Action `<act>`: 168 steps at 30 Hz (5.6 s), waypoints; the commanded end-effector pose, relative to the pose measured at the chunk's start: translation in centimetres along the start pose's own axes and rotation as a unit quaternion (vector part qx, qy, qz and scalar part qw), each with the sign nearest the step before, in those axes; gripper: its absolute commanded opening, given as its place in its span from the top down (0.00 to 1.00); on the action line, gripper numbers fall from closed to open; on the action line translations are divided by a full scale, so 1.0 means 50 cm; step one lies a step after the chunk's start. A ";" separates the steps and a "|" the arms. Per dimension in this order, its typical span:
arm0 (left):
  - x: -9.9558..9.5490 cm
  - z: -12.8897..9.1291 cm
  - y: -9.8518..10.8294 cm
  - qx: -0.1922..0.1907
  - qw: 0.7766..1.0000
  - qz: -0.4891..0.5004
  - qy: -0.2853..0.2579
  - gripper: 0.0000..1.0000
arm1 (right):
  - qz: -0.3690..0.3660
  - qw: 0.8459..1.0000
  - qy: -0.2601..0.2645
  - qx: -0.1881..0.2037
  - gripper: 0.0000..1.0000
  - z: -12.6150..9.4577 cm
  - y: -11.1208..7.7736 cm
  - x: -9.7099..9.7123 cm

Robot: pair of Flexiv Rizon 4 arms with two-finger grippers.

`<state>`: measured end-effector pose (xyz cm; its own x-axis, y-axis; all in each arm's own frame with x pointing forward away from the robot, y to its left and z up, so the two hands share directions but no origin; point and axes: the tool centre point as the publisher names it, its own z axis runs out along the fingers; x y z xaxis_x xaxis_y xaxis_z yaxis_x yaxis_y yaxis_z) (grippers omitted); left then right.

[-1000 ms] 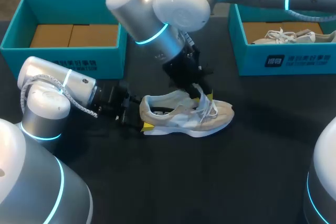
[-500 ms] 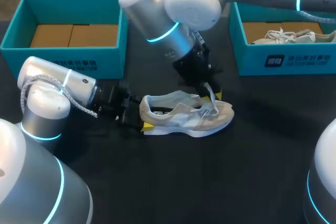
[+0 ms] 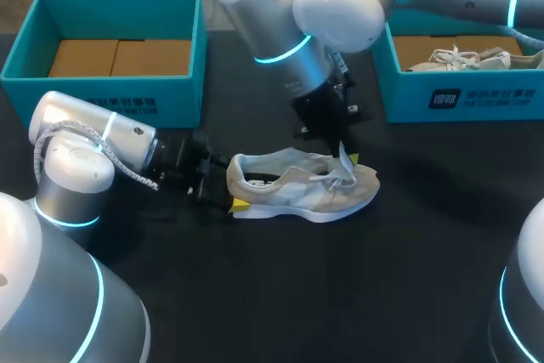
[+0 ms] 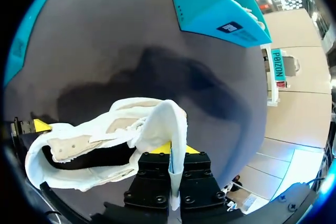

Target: Take the shoe out of the shoebox, open the shoe tongue, remove and reinsert the insole, then place the shoe into the shoebox

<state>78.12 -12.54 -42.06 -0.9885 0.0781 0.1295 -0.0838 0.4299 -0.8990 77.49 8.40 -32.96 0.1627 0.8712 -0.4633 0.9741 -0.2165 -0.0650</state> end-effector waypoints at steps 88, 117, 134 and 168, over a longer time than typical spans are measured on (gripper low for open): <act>-0.001 0.001 0.005 -0.001 1.000 0.000 0.000 1.00 | -0.629 0.726 0.094 -0.262 1.00 -0.212 -0.009 0.086; -0.001 0.001 0.005 -0.001 1.000 0.000 0.000 1.00 | -0.708 0.663 0.043 -0.239 1.00 -0.223 0.012 0.178; -0.001 0.001 0.005 -0.001 1.000 0.000 0.000 1.00 | -0.734 0.642 0.088 -0.200 1.00 -0.137 -0.024 0.228; -0.001 0.001 0.005 -0.001 1.000 0.000 0.000 1.00 | -0.733 0.642 0.132 -0.184 1.00 -0.002 0.004 0.232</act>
<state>78.20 -12.67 -42.16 -0.9883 0.0792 0.1307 -0.0841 0.4318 -0.8981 79.53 18.42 -37.83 -0.9967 0.0759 0.0289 0.0752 0.9969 -0.0249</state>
